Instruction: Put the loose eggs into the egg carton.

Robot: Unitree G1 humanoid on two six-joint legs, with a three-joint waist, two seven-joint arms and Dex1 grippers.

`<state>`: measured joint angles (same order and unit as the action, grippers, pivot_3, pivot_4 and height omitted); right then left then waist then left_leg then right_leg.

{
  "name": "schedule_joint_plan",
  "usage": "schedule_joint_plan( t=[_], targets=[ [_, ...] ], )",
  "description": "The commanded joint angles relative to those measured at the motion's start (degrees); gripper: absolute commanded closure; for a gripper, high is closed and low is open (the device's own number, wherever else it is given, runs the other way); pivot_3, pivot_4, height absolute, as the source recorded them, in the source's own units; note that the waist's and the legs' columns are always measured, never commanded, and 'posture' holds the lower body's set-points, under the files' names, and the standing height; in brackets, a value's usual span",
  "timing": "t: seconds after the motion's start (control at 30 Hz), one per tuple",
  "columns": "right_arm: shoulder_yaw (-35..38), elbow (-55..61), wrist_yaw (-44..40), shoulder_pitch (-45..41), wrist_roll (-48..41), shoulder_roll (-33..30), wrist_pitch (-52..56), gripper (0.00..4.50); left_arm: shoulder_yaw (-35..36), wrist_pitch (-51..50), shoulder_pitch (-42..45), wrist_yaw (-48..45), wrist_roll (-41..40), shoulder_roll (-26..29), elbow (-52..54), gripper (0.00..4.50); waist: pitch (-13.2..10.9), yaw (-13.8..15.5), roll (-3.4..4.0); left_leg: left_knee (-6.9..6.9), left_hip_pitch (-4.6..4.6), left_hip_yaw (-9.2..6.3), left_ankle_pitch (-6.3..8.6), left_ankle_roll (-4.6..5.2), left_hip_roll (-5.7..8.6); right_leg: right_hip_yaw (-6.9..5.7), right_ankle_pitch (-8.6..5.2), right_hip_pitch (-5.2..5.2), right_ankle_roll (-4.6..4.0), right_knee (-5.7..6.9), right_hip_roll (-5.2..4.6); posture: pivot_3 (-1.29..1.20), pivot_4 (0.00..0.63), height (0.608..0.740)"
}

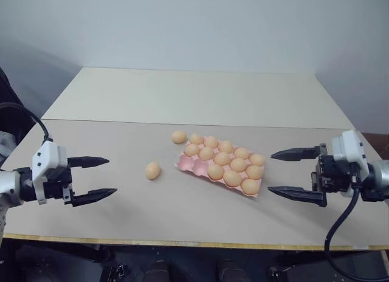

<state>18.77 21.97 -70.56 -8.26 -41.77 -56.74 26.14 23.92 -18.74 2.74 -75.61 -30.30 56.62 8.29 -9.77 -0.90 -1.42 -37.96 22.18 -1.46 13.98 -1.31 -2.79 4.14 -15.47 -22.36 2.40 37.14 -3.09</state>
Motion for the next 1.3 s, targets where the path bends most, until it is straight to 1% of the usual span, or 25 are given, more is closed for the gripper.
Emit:
schedule_joint_plan(
  t=[0.03,0.13,0.23,0.43,0.53,0.67,0.8,0.9,1.0,1.03,1.07,1.13,1.2,1.3],
  targets=[
    [2.1,1.5,-1.0,-0.8,-2.0,-0.9,0.2,0.00,-3.6,1.1,3.6,2.2,1.6,-0.8,-1.3,0.02,0.0,0.2,0.00,0.00,-0.01,0.00,0.00,0.00,0.01,0.00,0.00,0.01,0.00,0.00,0.00,0.00,0.150,0.740],
    [2.0,1.9,-2.5,-0.9,-2.5,-1.3,-0.1,0.00,-9.4,1.4,8.3,5.5,4.9,-3.6,-3.5,0.02,0.0,0.3,0.00,0.00,0.02,-0.01,0.00,0.00,0.05,0.00,0.00,0.02,0.01,-0.02,-0.02,0.00,0.150,0.740],
    [1.6,2.0,-2.0,-1.5,-2.2,-1.2,-0.2,0.00,-15.6,1.4,14.0,9.2,8.2,-8.3,-6.2,0.02,0.0,0.3,-0.01,-0.01,0.04,-0.02,0.00,0.00,0.06,0.00,0.01,0.03,0.02,-0.02,-0.02,0.00,0.150,0.740],
    [2.8,3.6,-0.8,-1.0,-2.5,-1.3,0.3,0.00,-23.3,2.3,21.2,15.3,14.7,-15.0,-11.4,0.02,0.0,-0.1,-0.02,-0.02,0.09,-0.05,0.00,0.00,0.06,0.01,0.02,-0.02,0.02,0.00,0.00,0.00,0.150,0.740],
    [4.0,4.7,-0.2,0.0,-2.6,-1.4,0.5,0.00,-26.0,1.3,23.6,19.5,18.8,-17.1,-14.9,0.02,0.0,0.0,-0.02,-0.02,0.08,-0.06,0.00,0.00,0.08,0.01,0.02,0.00,0.02,0.01,-0.01,0.00,0.150,0.740],
    [5.3,6.0,0.8,1.1,-2.9,-1.3,1.0,0.00,-27.9,1.2,24.6,20.7,20.7,-18.6,-17.6,0.02,0.0,-0.1,-0.02,-0.02,0.07,-0.06,0.00,0.00,0.08,0.01,0.02,0.01,0.03,0.00,-0.01,0.00,0.150,0.740],
    [6.4,7.0,1.5,2.3,-3.2,-1.2,1.2,0.00,-29.2,-2.1,26.2,22.9,21.4,-21.7,-19.3,0.02,0.0,0.3,-0.02,-0.04,0.08,-0.07,-0.01,0.00,0.10,0.01,0.03,0.02,0.04,0.02,-0.02,0.00,0.150,0.740],
    [6.6,7.5,2.2,2.5,-3.3,-1.1,1.3,0.00,-30.0,-3.1,27.0,23.5,22.0,-22.9,-19.4,0.66,0.0,0.3,-0.03,-0.06,0.08,-0.08,-0.01,0.00,0.11,0.00,0.03,0.03,0.05,0.01,-0.02,0.00,0.150,0.740],
    [6.8,7.6,2.5,2.7,-3.3,-0.9,1.2,0.00,-29.8,-2.9,27.2,23.4,22.0,-22.9,-19.2,1.60,0.0,0.1,-0.03,-0.05,0.10,-0.09,-0.01,0.00,0.11,0.00,0.03,0.02,0.05,0.00,-0.02,0.00,0.150,0.740],
    [6.8,7.6,2.6,2.8,-3.2,-0.9,1.2,0.00,-29.8,-2.5,27.1,23.0,22.1,-22.4,-19.1,1.80,0.0,0.0,-0.03,-0.05,0.09,-0.09,-0.01,0.00,0.11,0.01,0.03,0.02,0.05,0.00,-0.02,0.00,0.150,0.740],
    [6.7,7.6,2.8,2.8,-3.0,-0.8,1.1,0.00,-29.7,-2.4,27.2,22.8,22.2,-22.1,-19.0,2.13,0.0,0.0,-0.03,-0.05,0.09,-0.09,-0.01,0.00,0.11,0.01,0.03,0.02,0.05,0.01,-0.02,0.00,0.150,0.740],
    [6.4,7.6,3.1,2.7,-2.9,-0.7,0.9,0.00,-29.6,-1.4,27.5,21.6,22.1,-21.3,-18.4,2.40,0.0,-0.1,-0.03,-0.05,0.07,-0.08,-0.01,0.00,0.10,0.01,0.03,0.02,0.04,0.02,-0.01,0.00,0.150,0.740],
    [6.2,7.6,3.3,2.6,-2.8,-0.6,0.7,0.00,-29.5,-0.8,27.9,20.2,21.5,-20.8,-17.8,2.40,0.0,0.0,-0.03,-0.05,0.07,-0.09,-0.01,0.01,0.10,0.01,0.03,0.02,0.05,0.02,-0.01,0.00,0.150,0.740],
    [5.6,7.6,3.9,2.3,-2.6,-0.3,0.4,0.00,-28.6,1.8,30.6,16.3,18.5,-21.6,-17.3,2.40,0.0,0.3,-0.03,-0.05,0.09,-0.08,-0.01,0.00,0.11,0.00,0.03,0.02,0.05,0.01,-0.02,0.00,0.150,0.740]
  ],
)
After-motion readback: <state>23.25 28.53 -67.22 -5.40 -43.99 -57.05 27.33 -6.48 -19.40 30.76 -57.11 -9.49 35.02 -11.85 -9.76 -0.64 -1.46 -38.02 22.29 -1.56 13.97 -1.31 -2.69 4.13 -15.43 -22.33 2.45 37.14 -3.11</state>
